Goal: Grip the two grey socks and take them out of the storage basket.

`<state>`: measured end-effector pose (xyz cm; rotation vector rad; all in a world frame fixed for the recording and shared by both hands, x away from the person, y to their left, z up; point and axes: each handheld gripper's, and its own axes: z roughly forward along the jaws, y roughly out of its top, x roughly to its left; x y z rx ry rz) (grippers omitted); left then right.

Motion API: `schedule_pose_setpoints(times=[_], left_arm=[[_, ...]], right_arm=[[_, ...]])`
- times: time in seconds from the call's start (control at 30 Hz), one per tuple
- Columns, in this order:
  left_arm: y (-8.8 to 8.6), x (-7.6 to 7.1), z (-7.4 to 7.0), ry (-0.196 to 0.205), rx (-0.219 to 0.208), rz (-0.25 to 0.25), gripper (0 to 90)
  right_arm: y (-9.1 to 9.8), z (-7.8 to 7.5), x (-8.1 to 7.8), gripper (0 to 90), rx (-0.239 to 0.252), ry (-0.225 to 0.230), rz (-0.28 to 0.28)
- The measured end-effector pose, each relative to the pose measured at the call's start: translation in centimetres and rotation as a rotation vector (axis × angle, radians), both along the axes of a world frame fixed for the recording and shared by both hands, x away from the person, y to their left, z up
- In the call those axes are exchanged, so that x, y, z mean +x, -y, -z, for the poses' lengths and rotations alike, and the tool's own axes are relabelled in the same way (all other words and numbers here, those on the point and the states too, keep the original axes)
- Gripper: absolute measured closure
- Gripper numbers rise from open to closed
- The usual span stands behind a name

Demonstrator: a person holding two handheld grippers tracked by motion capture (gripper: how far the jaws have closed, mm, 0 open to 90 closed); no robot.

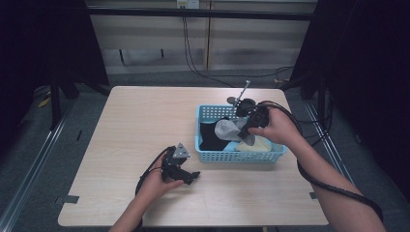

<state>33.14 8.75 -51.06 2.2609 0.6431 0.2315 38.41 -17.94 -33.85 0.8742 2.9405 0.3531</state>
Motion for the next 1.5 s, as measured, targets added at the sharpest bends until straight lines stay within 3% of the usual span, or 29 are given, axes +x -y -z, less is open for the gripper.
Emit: schedule_pose_setpoints(times=[0.77,1.03,1.5], left_arm=[[0.0,0.0,0.0,0.001,-0.002,0.001,8.8],[0.0,0.0,0.0,0.001,0.0,0.0,8.8],[0.0,0.0,0.0,-0.002,-0.003,-0.001,8.9]], right_arm=[[-0.1,0.3,-4.8,81.9,0.042,-0.009,-0.079],[-0.2,1.5,-6.3,81.9,0.051,-0.014,-0.106],[-0.8,4.0,-7.5,81.8,0.058,-0.033,-0.128]])
